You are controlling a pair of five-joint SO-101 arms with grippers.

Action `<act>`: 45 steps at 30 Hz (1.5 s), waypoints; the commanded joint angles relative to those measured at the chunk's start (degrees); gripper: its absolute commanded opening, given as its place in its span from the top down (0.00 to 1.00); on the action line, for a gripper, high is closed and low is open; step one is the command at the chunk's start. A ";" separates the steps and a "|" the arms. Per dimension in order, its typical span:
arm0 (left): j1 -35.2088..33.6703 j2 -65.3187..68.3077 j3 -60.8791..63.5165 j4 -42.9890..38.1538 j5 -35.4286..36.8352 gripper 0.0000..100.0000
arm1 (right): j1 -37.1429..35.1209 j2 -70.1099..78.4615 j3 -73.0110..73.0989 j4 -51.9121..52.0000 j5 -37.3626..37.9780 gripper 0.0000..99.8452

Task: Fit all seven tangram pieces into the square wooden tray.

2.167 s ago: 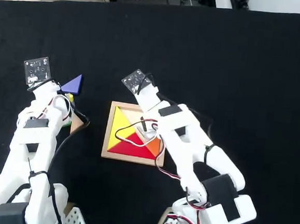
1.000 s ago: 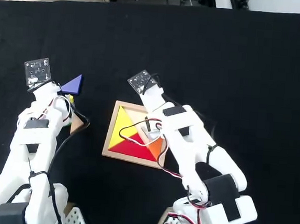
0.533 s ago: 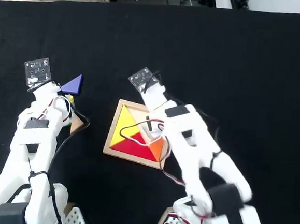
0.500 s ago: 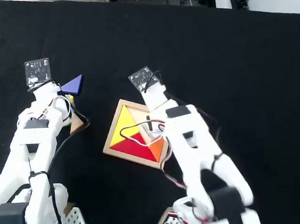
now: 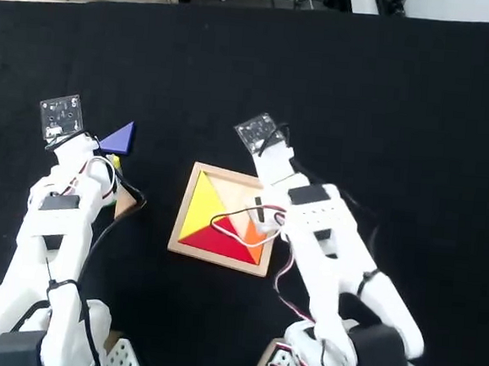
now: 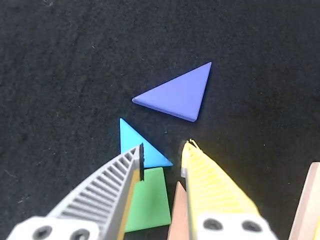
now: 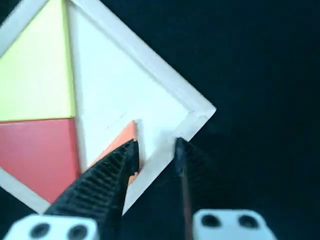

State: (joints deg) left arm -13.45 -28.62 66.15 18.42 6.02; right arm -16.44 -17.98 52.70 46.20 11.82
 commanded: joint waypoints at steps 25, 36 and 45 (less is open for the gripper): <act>-0.57 -1.58 -0.57 -0.79 -0.35 0.85 | 2.99 14.81 -13.58 -0.35 -3.69 0.82; -0.75 -1.58 -0.57 -0.88 -0.35 0.85 | -1.58 14.90 -14.90 -1.14 -3.69 0.86; -0.75 -1.58 -0.66 -0.79 -0.35 0.85 | -1.58 22.46 -20.18 -0.79 -3.52 0.87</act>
State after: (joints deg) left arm -13.45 -28.62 66.15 18.42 6.02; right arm -16.62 1.98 36.44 45.85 8.31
